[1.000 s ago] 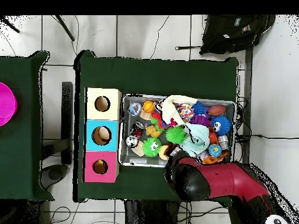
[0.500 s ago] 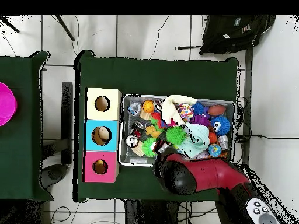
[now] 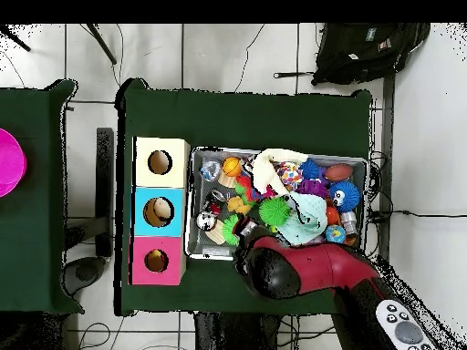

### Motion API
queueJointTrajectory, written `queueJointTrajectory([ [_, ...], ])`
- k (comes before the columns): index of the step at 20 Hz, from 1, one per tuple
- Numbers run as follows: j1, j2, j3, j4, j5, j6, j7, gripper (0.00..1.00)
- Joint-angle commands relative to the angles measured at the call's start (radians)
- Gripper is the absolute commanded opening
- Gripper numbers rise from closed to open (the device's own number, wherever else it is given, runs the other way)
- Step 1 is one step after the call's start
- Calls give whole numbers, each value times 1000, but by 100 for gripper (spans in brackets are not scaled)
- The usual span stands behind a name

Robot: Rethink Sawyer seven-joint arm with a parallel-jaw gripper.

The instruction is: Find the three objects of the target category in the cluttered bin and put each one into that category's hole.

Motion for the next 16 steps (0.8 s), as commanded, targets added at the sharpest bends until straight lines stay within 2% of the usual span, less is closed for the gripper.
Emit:
queueJointTrajectory([
  [1,-7,34,6,-110,45,-11,21,100],
  [11,7,55,-12,-129,57,-36,40,100],
  [16,62,109,-73,-196,45,-76,76,100],
])
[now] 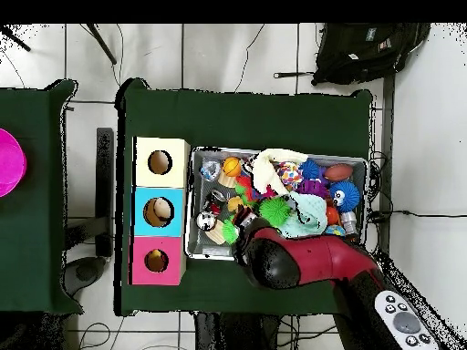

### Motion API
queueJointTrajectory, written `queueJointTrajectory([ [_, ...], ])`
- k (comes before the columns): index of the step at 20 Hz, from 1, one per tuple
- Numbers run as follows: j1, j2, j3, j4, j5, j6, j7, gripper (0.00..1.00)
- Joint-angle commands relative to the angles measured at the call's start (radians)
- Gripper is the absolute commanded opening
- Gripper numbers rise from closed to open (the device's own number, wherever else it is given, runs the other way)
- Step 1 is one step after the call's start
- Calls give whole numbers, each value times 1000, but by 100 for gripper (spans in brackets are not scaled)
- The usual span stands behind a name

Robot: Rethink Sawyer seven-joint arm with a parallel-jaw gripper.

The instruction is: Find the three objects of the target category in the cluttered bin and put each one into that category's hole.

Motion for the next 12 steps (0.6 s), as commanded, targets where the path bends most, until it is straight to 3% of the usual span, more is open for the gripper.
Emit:
queueJointTrajectory([
  [1,54,90,-74,-155,26,-76,83,100],
  [7,120,157,-141,-235,18,-57,71,100],
  [12,110,190,-115,-253,-18,-39,-4,100],
])
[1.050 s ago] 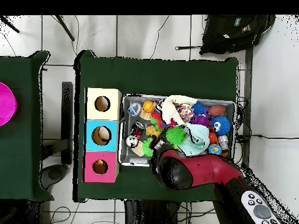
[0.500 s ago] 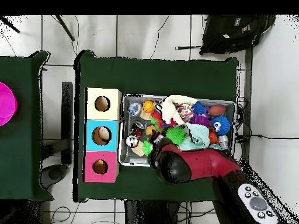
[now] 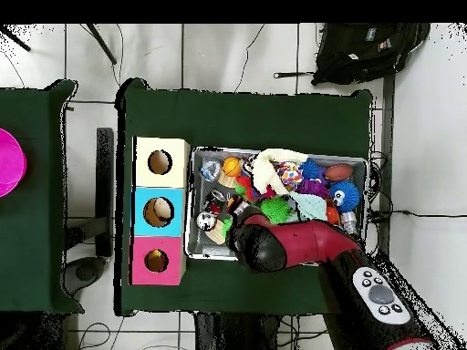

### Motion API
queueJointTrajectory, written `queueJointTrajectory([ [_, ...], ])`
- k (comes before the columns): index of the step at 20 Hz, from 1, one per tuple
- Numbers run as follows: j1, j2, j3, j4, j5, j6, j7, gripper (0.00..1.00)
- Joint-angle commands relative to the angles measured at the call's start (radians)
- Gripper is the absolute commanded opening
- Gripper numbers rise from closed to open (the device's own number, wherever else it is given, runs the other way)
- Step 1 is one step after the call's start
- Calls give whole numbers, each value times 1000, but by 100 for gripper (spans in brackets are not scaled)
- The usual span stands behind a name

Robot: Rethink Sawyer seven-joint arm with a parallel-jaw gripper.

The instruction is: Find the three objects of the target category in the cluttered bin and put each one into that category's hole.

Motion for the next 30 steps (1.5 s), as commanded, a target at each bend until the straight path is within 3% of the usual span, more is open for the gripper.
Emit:
queueJointTrajectory([
  [1,6,86,-26,-135,-27,-11,-18,100],
  [4,-8,56,41,-95,-45,53,-105,100],
  [7,45,47,38,-91,-65,51,-110,100],
  [18,117,18,120,-101,-172,137,-267,100],
  [20,109,17,147,-102,-191,164,-308,100],
  [26,-12,39,289,-105,-199,322,-525,100],
  [30,-67,24,351,-94,-199,378,-612,100],
])
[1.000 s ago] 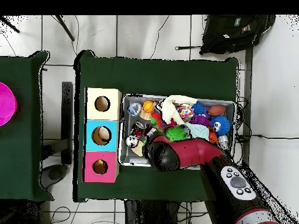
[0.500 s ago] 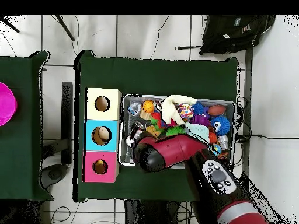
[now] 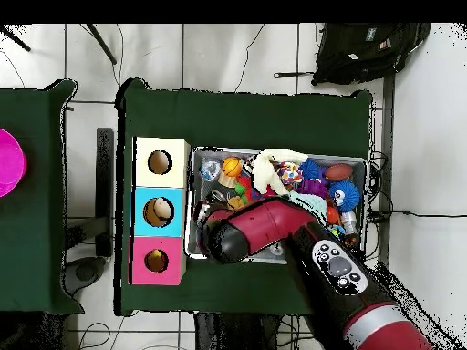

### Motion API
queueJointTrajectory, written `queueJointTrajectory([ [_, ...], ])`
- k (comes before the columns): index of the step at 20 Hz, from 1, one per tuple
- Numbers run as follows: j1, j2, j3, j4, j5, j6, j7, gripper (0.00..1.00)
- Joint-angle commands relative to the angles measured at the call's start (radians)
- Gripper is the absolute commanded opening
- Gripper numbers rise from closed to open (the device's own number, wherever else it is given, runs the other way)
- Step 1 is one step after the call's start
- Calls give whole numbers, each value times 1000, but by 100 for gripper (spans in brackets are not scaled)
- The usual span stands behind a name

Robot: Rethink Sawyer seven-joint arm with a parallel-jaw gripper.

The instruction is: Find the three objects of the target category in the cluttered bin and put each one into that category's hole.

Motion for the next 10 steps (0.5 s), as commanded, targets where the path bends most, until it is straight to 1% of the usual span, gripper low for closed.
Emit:
queueJointTrajectory([
  [1,-99,-9,164,-64,-41,209,-500,100],
  [4,-134,-52,208,-50,-18,287,-598,100],
  [5,-140,-62,218,-47,-15,305,-618,100],
  [6,-153,-69,232,-50,-9,333,-662,100],
  [10,-201,-93,280,-44,3,385,-769,100],
])
